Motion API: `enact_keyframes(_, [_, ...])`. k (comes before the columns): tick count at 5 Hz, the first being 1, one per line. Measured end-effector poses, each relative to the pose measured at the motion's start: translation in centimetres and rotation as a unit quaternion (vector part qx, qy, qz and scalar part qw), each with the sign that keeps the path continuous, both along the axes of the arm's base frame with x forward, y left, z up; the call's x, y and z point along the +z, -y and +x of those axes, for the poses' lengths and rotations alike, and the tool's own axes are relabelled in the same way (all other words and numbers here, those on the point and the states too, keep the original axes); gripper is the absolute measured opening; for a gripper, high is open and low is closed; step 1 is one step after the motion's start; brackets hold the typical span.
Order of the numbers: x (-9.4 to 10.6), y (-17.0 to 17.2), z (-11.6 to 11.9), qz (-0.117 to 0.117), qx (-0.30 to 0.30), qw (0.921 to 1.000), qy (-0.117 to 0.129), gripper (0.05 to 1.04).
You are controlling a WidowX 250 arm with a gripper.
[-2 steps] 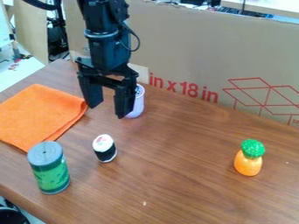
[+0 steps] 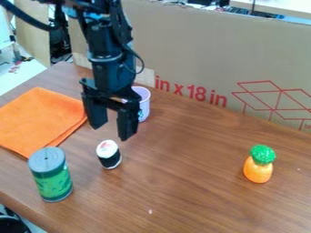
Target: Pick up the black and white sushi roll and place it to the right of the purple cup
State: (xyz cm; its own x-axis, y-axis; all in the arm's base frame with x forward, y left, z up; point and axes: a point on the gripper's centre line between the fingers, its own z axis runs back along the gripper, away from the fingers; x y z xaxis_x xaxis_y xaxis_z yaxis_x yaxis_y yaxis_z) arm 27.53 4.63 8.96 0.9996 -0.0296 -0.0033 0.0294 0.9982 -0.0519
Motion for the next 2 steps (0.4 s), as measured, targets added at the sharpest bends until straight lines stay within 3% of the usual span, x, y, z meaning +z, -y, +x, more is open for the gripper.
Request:
enact_keyframes(1, [-0.2,-0.8,-0.7,0.036,0.006,0.9989,0.028,1.002])
enact_keyframes(2, [-1.3,-1.7,-0.3,0.064,0.023,0.9974,0.026,1.003])
